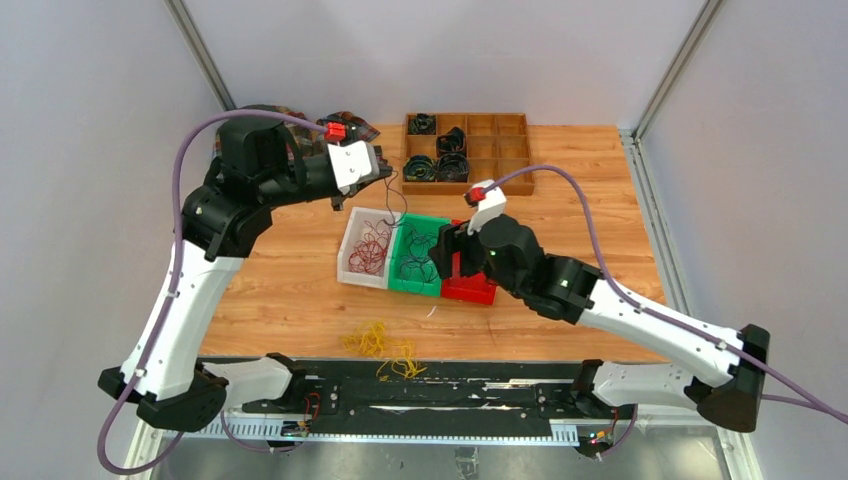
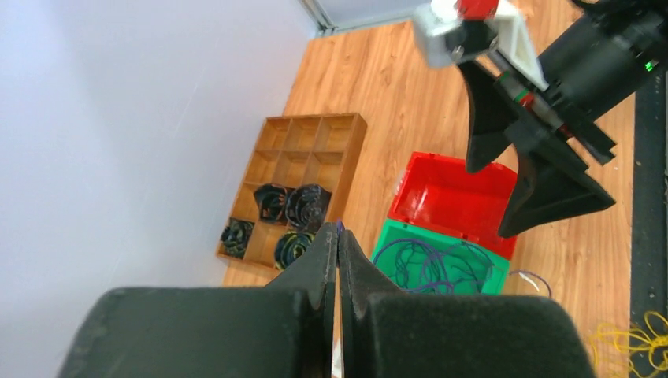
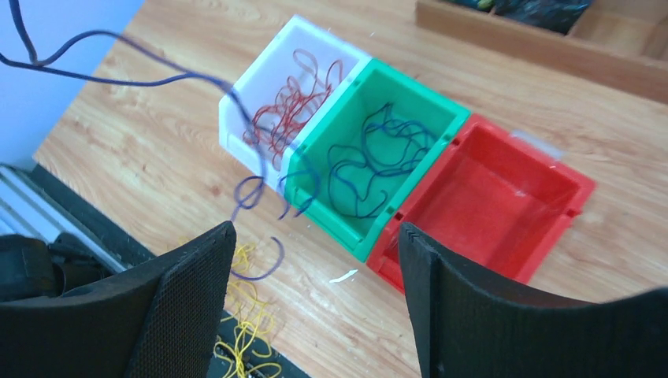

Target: Untangle the cables

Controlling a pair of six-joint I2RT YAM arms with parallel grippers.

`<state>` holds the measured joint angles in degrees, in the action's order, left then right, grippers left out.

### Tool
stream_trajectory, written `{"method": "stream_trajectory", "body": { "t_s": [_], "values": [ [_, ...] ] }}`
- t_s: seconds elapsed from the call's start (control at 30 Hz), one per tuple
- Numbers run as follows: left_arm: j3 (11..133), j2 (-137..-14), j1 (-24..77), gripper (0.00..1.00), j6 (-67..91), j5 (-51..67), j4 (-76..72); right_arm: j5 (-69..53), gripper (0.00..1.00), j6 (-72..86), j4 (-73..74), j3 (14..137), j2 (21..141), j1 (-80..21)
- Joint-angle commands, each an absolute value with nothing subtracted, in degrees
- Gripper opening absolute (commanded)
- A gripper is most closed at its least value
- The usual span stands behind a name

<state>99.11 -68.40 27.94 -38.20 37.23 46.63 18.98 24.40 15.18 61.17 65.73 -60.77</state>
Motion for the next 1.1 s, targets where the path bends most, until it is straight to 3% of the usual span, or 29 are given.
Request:
{"method": "stream_trajectory", "body": {
  "t_s": [0.0,0.37,0.77,1.07],
  "values": [
    [99.3,-69.5,28.5,0.01,-34.5,37.9,36.4,22.2,0.75,22.1,13.4,58.7,60.5,-58.2],
    [96.5,-76.8,29.7,0.00,-31.0,34.7,23.1,28.1,0.72,16.2,11.2,54.6,55.7,-56.4],
    [95.5,-82.7,29.9,0.00,-35.6,31.1,25.7,26.1,0.71,16.2,6.9,48.2,53.7,-54.7],
    [94.3,-79.1,29.9,0.00,-35.9,31.8,26.5,22.6,0.70,16.8,6.3,46.3,54.1,-52.8]
  ]
}}
